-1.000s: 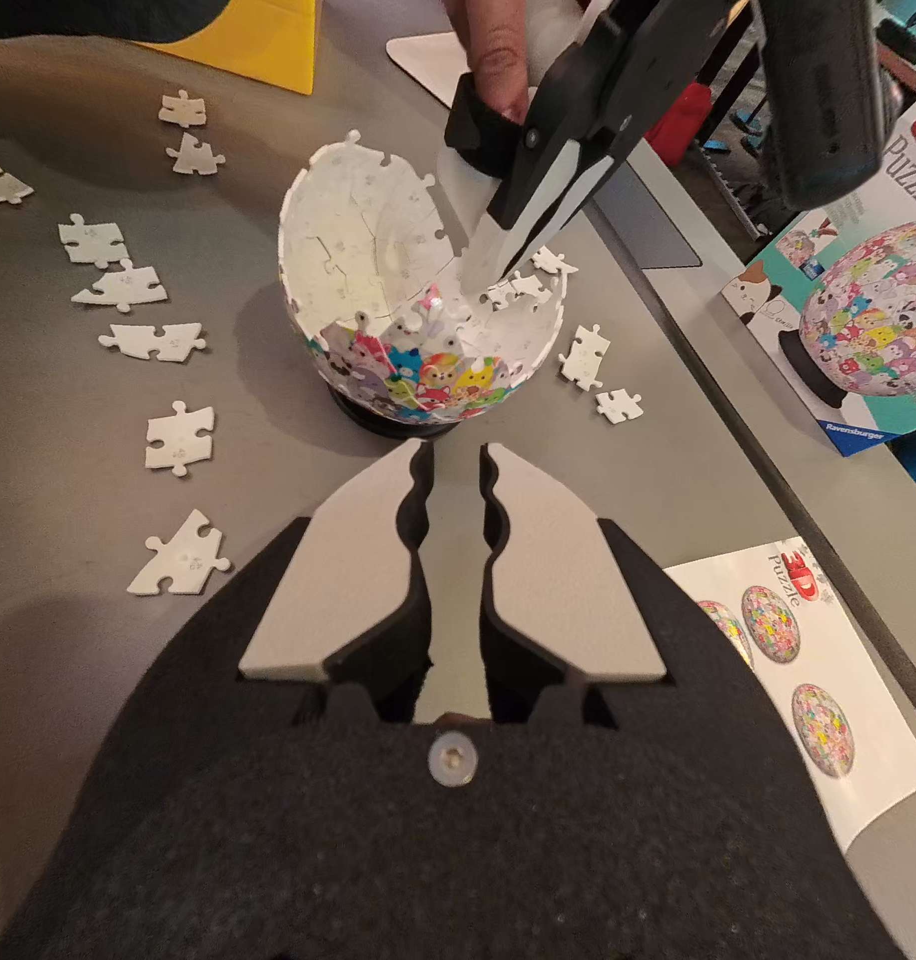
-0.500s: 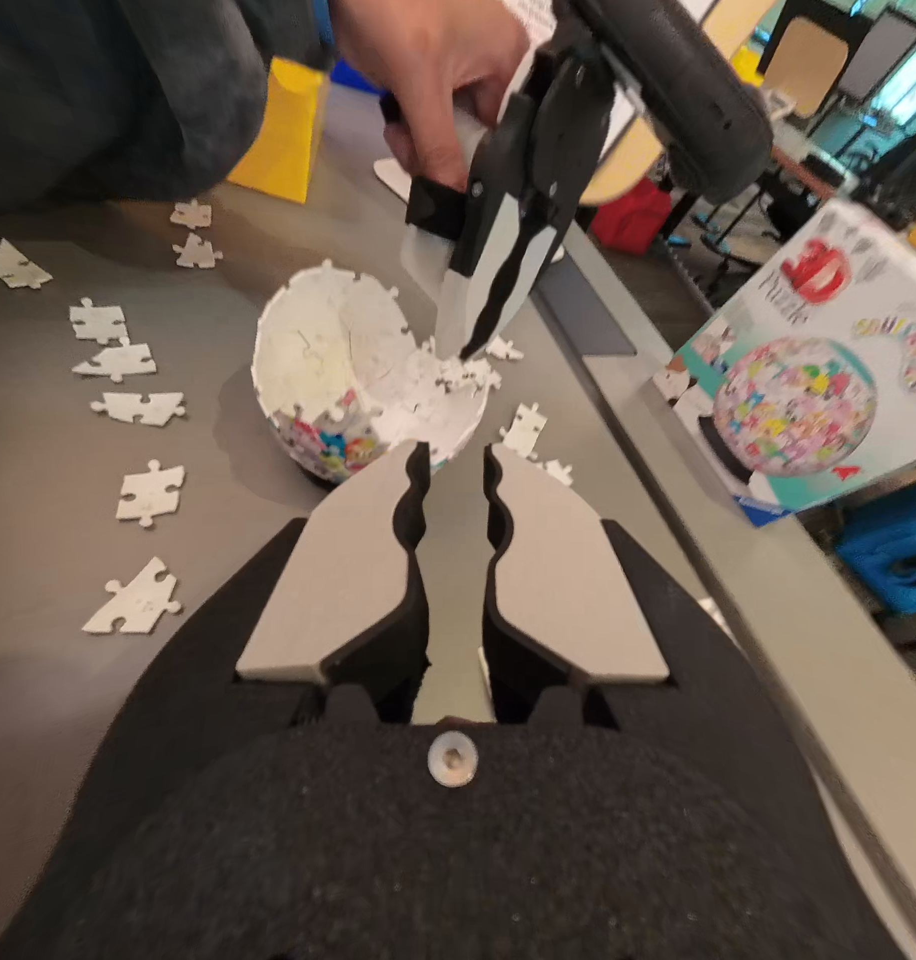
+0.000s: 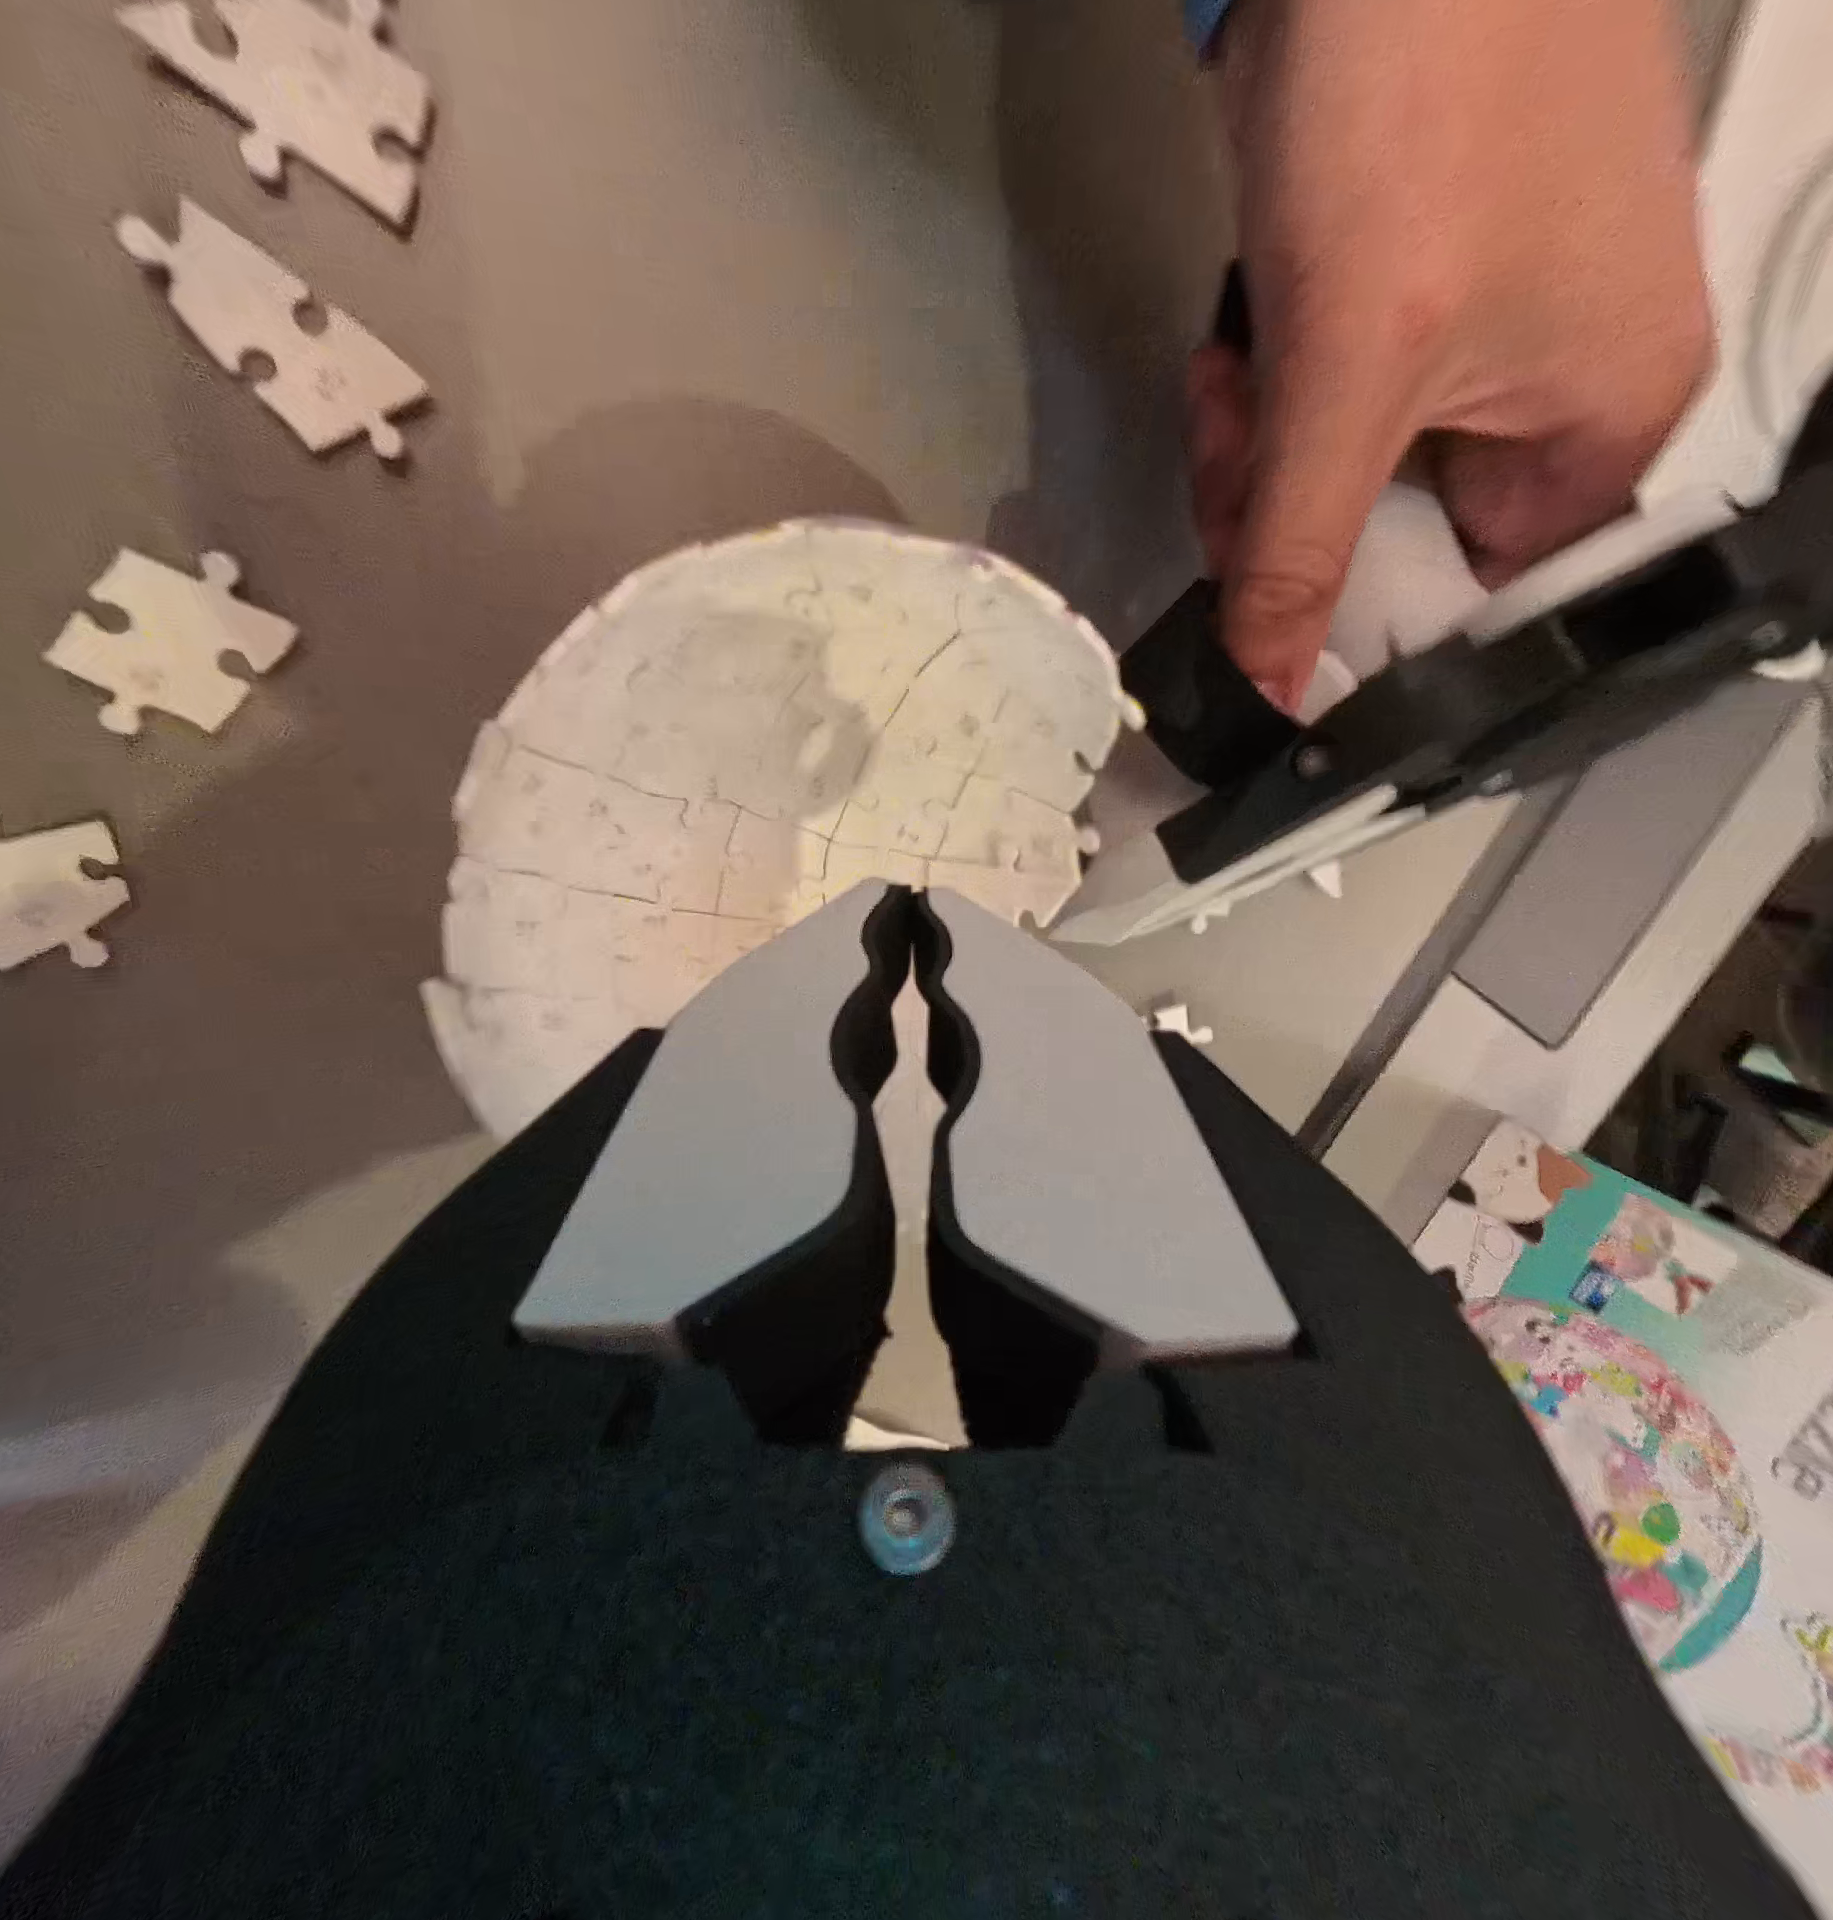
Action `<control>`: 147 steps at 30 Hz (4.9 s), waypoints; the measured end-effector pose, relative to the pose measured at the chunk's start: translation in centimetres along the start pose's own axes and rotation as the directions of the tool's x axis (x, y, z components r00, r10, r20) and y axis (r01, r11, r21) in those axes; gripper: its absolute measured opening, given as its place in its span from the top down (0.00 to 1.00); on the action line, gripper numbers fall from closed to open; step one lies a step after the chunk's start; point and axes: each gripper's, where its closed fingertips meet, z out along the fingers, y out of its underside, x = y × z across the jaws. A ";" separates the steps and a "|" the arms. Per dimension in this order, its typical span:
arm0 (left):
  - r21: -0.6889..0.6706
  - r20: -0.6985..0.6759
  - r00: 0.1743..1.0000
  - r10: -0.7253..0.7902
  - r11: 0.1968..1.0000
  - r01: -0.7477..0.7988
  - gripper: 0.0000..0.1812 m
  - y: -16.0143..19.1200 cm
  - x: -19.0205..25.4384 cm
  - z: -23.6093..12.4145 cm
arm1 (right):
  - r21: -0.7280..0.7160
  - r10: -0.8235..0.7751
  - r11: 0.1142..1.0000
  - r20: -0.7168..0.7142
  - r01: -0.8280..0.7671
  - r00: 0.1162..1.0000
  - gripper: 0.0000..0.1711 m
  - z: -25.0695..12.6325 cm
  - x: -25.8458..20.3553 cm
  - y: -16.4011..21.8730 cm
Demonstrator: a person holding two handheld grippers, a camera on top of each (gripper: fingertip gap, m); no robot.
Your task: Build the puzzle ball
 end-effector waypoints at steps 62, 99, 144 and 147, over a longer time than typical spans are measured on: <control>0.082 -0.142 0.983 0.119 0.991 -0.108 1.00 -0.8 2.5 -2.2 | -0.135 -0.271 0.945 0.187 0.298 0.944 1.00 3.9 0.3 2.3; -0.040 -0.215 0.976 0.024 0.999 -0.033 1.00 1.9 2.3 -2.8 | -0.277 -0.214 0.914 0.294 0.297 0.931 1.00 5.7 0.9 2.0; -0.141 -0.134 0.991 -0.002 0.990 -0.017 1.00 3.1 1.5 0.5 | -0.243 -0.137 0.949 0.259 0.202 0.956 1.00 5.8 0.4 2.3; -0.146 -0.142 0.990 -0.005 0.989 -0.016 1.00 3.2 1.5 0.4 | -0.238 -0.132 0.952 0.245 0.192 0.960 1.00 5.8 0.5 2.3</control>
